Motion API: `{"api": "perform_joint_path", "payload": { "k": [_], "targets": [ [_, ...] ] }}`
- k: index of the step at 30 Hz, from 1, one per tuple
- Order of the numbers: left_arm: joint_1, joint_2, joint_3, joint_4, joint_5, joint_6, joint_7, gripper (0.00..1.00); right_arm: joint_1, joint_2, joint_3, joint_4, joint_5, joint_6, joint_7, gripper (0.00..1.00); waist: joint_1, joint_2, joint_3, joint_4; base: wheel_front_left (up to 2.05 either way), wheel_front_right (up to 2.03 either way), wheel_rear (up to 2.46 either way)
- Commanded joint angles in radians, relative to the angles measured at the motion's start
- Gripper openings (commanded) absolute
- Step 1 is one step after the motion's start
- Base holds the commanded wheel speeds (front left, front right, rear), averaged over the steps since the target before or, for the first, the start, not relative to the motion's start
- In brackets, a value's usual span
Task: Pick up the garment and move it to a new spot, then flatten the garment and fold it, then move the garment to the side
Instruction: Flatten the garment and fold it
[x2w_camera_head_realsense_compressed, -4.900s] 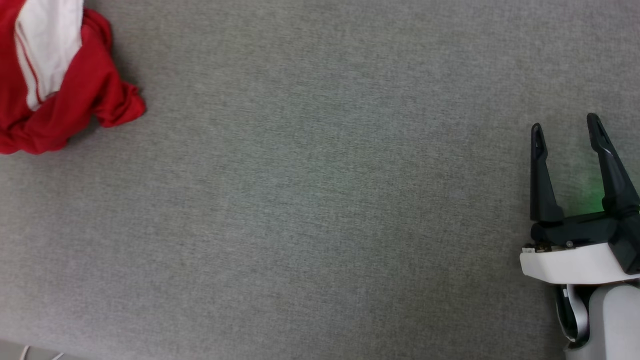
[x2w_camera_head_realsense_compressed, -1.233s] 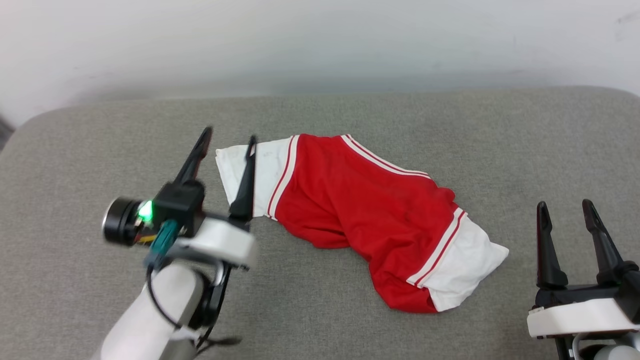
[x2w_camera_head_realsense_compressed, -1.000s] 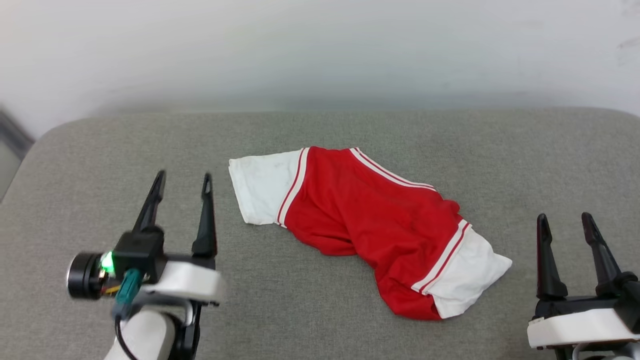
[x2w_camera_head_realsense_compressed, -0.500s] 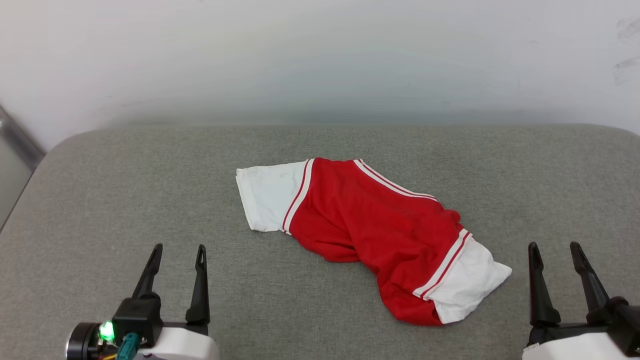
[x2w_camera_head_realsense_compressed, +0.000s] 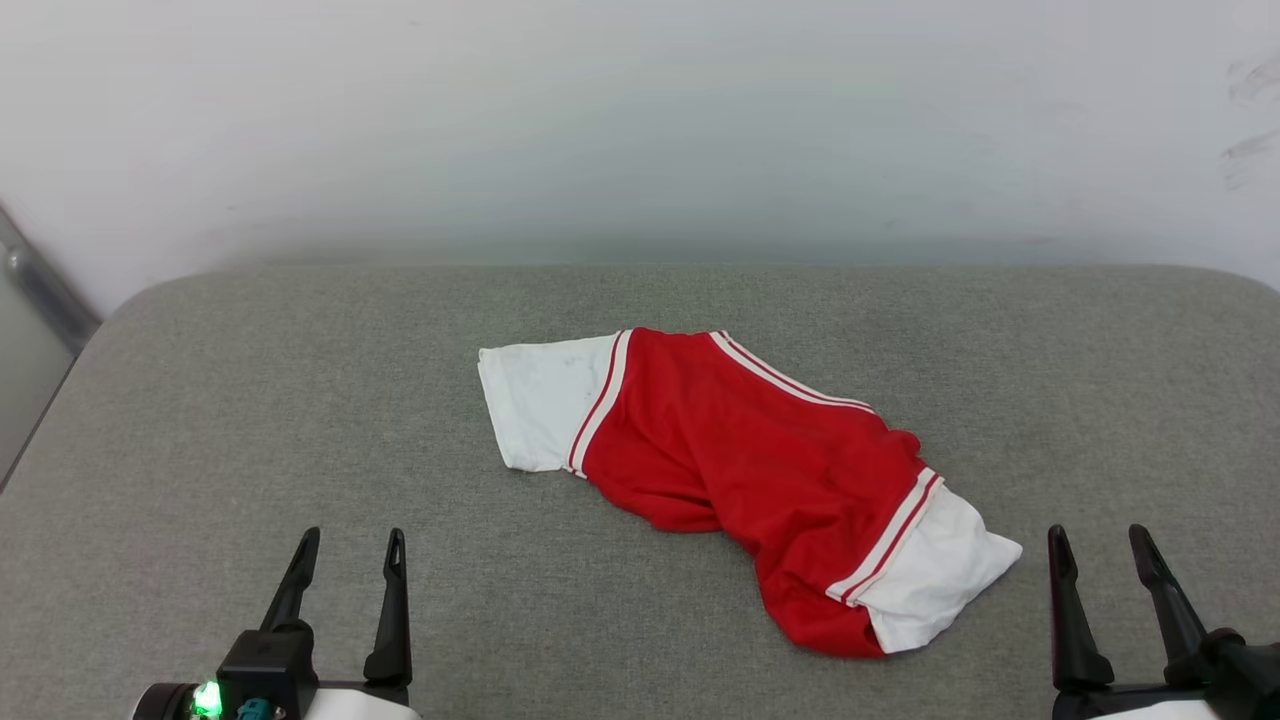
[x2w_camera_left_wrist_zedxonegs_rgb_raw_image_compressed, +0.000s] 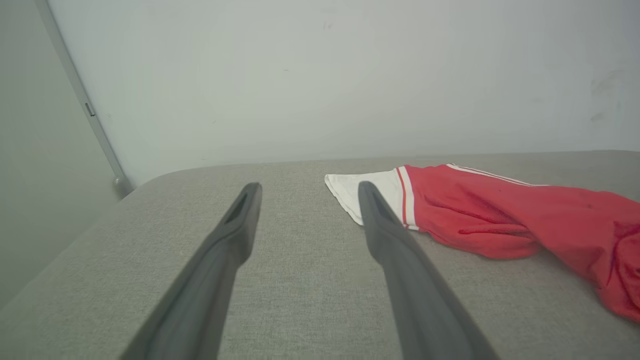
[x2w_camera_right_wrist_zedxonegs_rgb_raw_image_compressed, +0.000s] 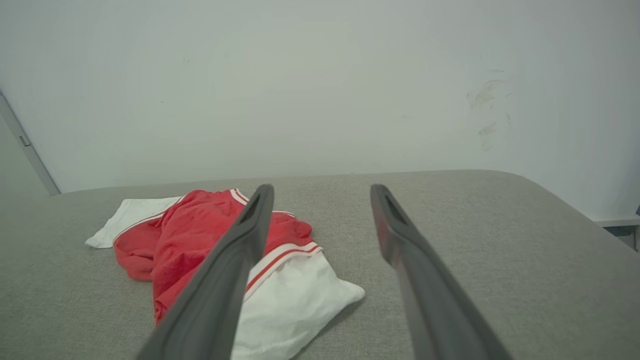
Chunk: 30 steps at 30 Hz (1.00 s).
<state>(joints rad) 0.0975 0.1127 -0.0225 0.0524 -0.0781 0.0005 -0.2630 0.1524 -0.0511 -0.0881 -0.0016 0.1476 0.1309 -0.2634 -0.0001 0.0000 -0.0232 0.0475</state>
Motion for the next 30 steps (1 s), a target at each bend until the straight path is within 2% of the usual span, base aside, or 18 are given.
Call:
{"api": "perform_joint_path", "payload": {
  "k": [1, 9, 13, 19, 25, 30],
  "targets": [
    [0.005, -0.004, 0.003, -0.001, 0.007, -0.002, -0.003, 1.00, 0.012, 0.002, 0.001, 0.000, 0.003, 0.000, -0.002, 1.00, 0.0001, 0.0000, 0.000, 0.000, 0.00, 0.00, 0.00],
    [-0.006, -0.015, 0.025, 0.009, 0.028, -0.032, -0.003, 1.00, 0.009, 0.002, 0.007, -0.004, 0.007, 0.000, -0.002, 1.00, 0.0001, 0.0000, 0.001, -0.002, 0.00, 0.00, 0.00],
    [-0.060, 0.012, 0.023, 0.022, 0.042, -0.063, -0.003, 1.00, -0.007, 0.002, 0.008, -0.010, 0.000, 0.000, -0.002, 1.00, 0.0001, 0.0000, 0.013, -0.005, 0.00, 0.00, 0.00],
    [-0.226, 0.098, 0.006, 0.080, 0.036, -0.110, -0.003, 1.00, -0.033, 0.002, 0.008, -0.024, -0.015, 0.000, -0.002, 1.00, 0.0001, 0.0000, 0.052, -0.019, 0.00, 0.00, 0.00],
    [-0.452, 0.189, -0.032, 0.189, -0.040, -0.128, 0.011, 1.00, -0.072, 0.002, 0.006, -0.035, -0.020, 0.000, -0.002, 1.00, 0.0001, 0.0000, 0.131, -0.043, 0.00, 0.00, 0.00],
    [-0.634, 0.287, -0.114, 0.242, -0.153, -0.130, 0.143, 1.00, -0.118, 0.002, 0.005, -0.048, -0.021, 0.000, -0.002, 1.00, 0.0001, 0.0000, 0.212, -0.068, 0.00, 0.00, 0.00]
  ]
}}
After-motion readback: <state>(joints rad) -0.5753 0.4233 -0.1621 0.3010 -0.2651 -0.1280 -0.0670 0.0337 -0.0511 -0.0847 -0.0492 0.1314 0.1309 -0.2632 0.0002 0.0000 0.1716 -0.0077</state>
